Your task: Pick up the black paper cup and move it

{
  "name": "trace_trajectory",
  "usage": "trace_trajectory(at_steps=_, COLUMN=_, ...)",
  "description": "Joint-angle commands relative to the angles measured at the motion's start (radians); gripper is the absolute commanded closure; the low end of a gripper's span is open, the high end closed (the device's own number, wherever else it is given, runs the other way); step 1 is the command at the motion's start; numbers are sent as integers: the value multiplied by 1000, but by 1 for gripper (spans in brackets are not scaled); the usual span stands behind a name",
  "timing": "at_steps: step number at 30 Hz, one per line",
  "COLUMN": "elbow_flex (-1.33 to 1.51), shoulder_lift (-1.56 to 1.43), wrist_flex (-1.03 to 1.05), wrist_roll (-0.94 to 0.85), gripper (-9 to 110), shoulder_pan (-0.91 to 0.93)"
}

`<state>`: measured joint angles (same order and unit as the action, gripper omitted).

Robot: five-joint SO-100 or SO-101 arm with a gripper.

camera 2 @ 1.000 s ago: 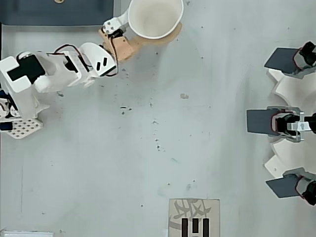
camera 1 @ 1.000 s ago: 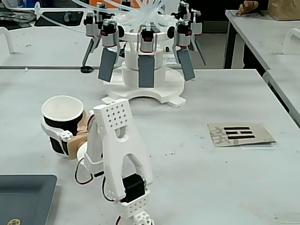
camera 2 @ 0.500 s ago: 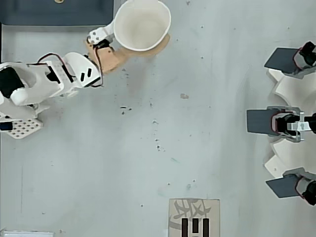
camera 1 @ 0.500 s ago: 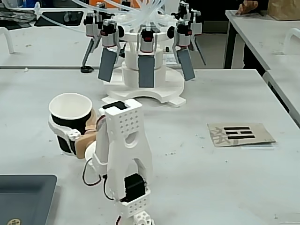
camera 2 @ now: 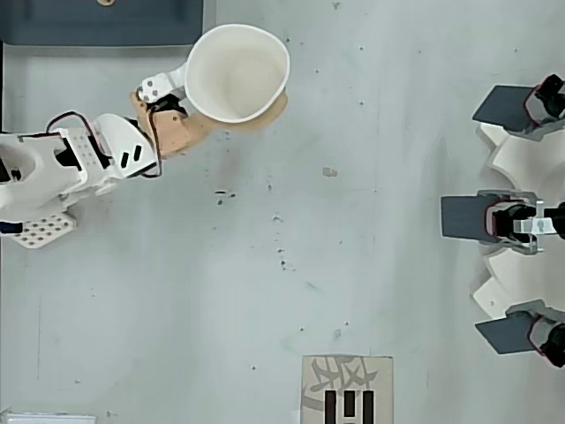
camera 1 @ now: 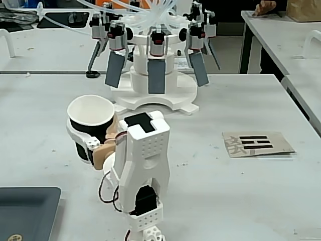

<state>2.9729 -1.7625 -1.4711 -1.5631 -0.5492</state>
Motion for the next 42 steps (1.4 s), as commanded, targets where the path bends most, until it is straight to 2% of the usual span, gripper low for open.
trace_trajectory(at_steps=1, elbow_flex=20, shoulder_lift=-72, wrist_flex=-20, wrist_roll=-5, gripper=96, shoulder_pan=25)
trace_trajectory(at_steps=21, elbow_flex=109, shoulder_lift=-167, wrist_flex=9, wrist_roll=-34, gripper=94, shoulder_pan=189)
trace_trajectory(at_steps=42, elbow_flex=37, shoulder_lift=-169, wrist_flex=219, wrist_roll=-54, gripper=94, shoulder_pan=416)
